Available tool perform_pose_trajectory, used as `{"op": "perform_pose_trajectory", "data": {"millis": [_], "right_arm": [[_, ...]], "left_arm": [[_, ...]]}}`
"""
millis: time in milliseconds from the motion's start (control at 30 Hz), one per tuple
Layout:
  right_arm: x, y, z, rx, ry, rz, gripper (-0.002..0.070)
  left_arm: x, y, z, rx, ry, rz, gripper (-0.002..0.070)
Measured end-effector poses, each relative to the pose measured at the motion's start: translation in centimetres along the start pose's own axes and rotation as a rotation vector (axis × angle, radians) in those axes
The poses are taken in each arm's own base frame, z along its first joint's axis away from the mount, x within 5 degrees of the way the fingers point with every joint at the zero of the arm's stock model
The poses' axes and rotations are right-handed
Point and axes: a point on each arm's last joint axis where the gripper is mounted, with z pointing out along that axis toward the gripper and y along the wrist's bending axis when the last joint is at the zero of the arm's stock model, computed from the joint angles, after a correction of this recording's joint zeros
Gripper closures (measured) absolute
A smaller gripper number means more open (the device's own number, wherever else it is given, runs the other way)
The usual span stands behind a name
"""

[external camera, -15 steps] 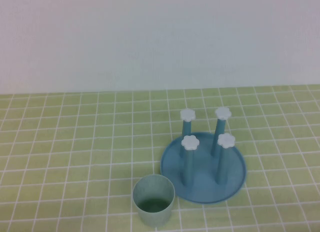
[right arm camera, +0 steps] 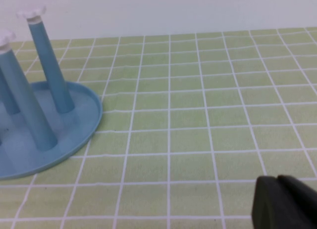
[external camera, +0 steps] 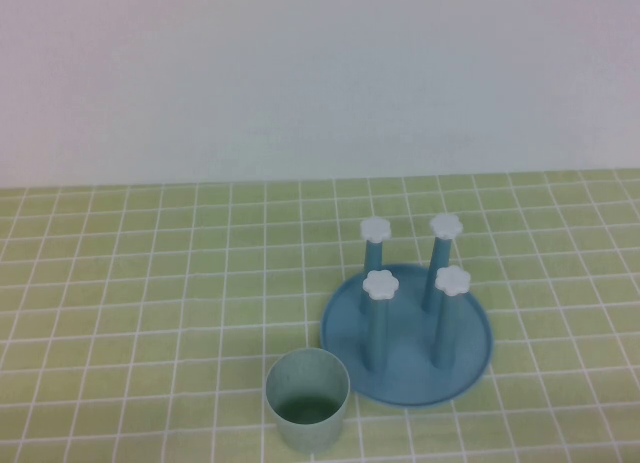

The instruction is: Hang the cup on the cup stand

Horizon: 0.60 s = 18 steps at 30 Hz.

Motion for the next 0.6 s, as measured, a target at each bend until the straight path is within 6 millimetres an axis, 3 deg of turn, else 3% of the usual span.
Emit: {"op": "perform_pose_trajectory", "data": {"millis": [367,467,600], "right_arm": [[0.00,0.00,0.00,0.000,0.000,0.000,0.0678],[0.00,0.00,0.00,0.000,0.000,0.000,0.0678],[0.00,0.00,0.00,0.000,0.000,0.000,0.0678]], "left_arm": [[0.00,0.00,0.00,0.000,0.000,0.000,0.0675],[0.02,0.20,0.00,-0.022,0.003,0.108,0.0675],[0.02,0.25,0.00,-0.027,0.004,0.125,0.0675]]}}
